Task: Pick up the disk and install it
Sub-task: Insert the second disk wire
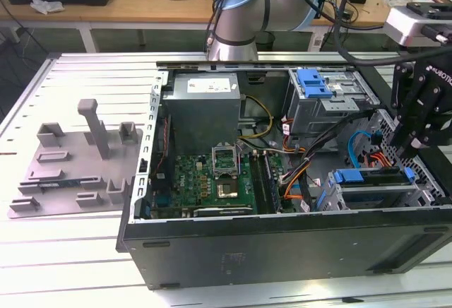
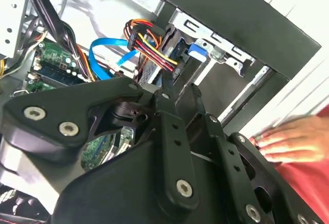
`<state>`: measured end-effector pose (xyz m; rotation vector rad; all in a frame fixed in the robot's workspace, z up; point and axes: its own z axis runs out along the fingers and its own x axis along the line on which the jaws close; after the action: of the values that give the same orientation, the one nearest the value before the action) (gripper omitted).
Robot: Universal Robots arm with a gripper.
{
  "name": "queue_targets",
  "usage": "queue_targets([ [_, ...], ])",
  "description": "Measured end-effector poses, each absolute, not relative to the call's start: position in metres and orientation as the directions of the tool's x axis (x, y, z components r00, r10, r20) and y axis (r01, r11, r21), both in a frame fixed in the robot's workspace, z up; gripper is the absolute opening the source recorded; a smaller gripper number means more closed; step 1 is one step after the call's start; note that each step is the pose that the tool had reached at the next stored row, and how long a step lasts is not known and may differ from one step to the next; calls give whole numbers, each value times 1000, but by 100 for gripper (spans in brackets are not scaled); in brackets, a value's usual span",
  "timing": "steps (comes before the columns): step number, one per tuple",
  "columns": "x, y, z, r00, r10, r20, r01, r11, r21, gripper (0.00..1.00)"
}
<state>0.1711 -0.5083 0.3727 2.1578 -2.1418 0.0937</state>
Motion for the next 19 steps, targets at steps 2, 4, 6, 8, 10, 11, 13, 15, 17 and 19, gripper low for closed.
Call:
queue_targets([
  [2,172,-501,373,10,-987,159,-999,-4,33,31],
  [4,172,-489,374,10,-983,181,-999,-4,34,31],
  [6,174,-476,373,10,-981,193,-999,-3,34,31],
  [8,176,-469,374,10,-979,203,-999,-3,34,31],
  [10,176,-465,373,10,-978,210,-999,-3,34,31],
  [11,176,-464,373,10,-977,214,-999,-3,34,32],
  [13,176,-462,373,10,-975,221,-999,-2,34,38],
  [15,175,-461,373,10,-974,226,-999,-2,34,38],
  [17,173,-461,373,10,-974,228,-999,-2,34,38],
  [19,164,-461,371,9,-969,245,-999,0,34,38],
])
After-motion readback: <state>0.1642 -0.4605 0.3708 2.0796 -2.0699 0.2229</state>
